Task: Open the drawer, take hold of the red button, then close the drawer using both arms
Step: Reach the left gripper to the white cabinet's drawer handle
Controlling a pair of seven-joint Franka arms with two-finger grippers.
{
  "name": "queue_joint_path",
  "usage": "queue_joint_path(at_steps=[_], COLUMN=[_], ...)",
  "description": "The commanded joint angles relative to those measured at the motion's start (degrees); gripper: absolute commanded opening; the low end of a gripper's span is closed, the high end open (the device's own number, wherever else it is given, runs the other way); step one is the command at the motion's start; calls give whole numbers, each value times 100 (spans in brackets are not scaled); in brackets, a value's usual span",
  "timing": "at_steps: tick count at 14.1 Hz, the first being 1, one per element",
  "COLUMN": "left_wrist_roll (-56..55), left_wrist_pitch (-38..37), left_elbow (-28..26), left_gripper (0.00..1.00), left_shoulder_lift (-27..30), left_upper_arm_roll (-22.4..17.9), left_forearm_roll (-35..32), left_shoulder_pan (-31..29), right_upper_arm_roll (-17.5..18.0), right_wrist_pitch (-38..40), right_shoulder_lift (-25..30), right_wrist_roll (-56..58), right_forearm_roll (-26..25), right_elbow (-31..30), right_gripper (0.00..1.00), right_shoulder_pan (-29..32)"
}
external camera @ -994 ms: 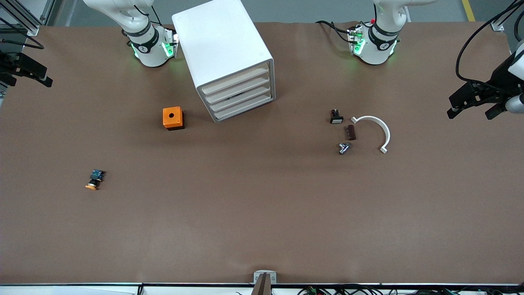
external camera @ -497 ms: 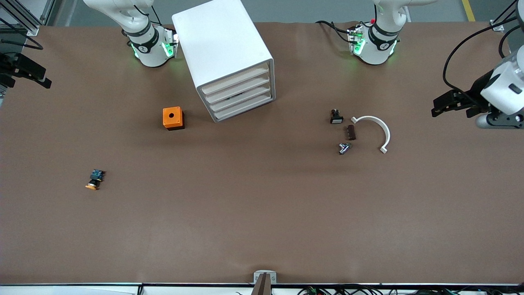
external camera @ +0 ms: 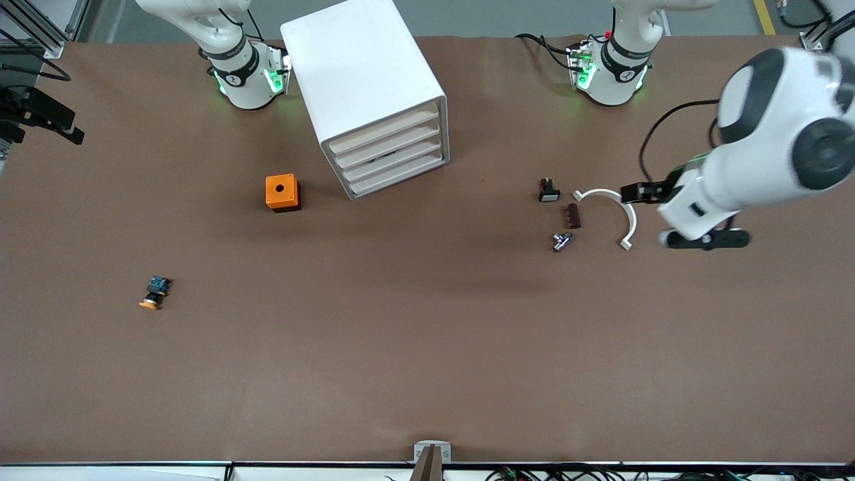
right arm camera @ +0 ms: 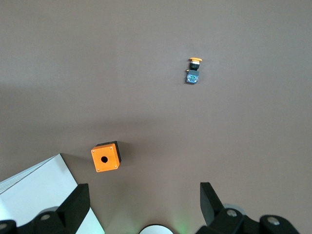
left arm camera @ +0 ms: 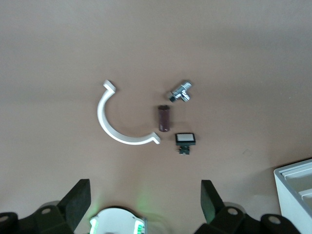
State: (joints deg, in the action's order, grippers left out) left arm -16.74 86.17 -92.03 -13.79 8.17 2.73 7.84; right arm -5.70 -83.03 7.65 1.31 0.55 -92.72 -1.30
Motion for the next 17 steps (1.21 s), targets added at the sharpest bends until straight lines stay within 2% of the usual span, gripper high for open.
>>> queue_joint_path(at_steps=[1, 6, 13, 14, 17], left_wrist_roll=[-548, -1866, -3465, -3825, -4976], left_wrist_pitch=[-127, -127, -145, -153, -162], left_elbow=[177, 633, 879, 915, 1064], left_gripper=[99, 99, 99, 99, 99], left_shoulder_lift=[-395, -1203, -1775, -1863, -2092], left_upper_arm_roll=[-9, -9, 0, 9, -9], left_forearm_roll=[17, -27, 26, 95, 911], left_shoulder_pan=[296, 868, 1448, 1527, 1695], right_upper_arm_roll=[-10, -10, -1, 7, -1], right_wrist_pitch=[-46, -38, -38, -38, -38], right_shoulder_lift=[157, 157, 157, 157, 157], right_wrist_roll=[-8, -8, -8, -8, -8], right_forearm_roll=[-99, -99, -99, -99, -99], right_elbow=[-132, -132, -132, -132, -124], right_gripper=[100, 100, 100, 100, 100], right_shoulder_pan=[-64, -72, -81, -90, -90])
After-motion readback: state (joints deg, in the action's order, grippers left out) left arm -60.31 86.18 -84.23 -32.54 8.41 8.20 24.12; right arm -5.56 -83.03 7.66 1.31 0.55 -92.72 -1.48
